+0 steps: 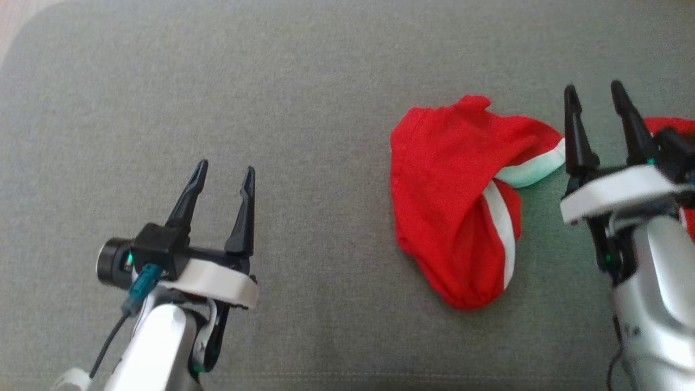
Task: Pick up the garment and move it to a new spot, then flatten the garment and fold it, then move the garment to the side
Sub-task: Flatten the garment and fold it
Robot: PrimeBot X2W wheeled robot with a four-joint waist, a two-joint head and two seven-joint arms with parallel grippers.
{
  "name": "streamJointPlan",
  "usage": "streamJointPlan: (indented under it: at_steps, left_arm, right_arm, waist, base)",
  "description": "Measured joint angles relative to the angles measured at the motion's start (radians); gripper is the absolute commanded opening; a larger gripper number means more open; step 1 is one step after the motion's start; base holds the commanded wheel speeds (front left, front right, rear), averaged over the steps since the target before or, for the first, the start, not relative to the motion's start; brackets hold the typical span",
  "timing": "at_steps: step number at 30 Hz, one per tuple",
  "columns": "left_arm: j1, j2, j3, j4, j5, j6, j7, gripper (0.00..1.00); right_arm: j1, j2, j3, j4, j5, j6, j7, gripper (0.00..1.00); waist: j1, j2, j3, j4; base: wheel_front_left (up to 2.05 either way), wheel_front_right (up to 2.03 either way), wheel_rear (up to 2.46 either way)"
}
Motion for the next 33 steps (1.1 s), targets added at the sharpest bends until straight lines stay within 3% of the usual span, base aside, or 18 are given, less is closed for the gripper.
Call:
streamJointPlan:
  at_steps: [8, 13, 21, 33]
  left_arm:
    - [0.061, 0.004, 0.009, 0.001, 0.006, 0.005, 0.0, 1.0]
    - [0.109, 0.014, 0.009, 0.003, 0.006, 0.009, 0.0, 1.0]
    - [0.138, 0.024, 0.006, -0.003, 0.006, 0.019, 0.007, 1.0]
    - [0.142, 0.03, -0.012, -0.017, 0.006, 0.027, 0.015, 1.0]
  right_arm:
    - [0.249, 0.038, -0.035, -0.308, -0.058, 0.0, 0.061, 1.0]
    - [0.391, 0.084, -0.05, -0.43, -0.08, 0.0, 0.123, 1.0]
    - [0.492, 0.116, -0.073, -0.509, -0.081, 0.0, 0.165, 1.0]
    - [0.494, 0.124, -0.073, -0.523, -0.081, 0.0, 0.178, 1.0]
  waist:
    - [0.0, 0.0, -0.075, -0.028]
    - [0.0, 0.0, -0.116, -0.041]
    - [0.0, 0.0, -0.155, -0.047]
    - [0.0, 0.0, -0.15, -0.034]
  base:
    - [0.0, 0.0, 0.0]
    - [0.0, 0.0, 0.0]
    - [0.0, 0.0, 0.0]
    - [0.0, 0.0, 0.0]
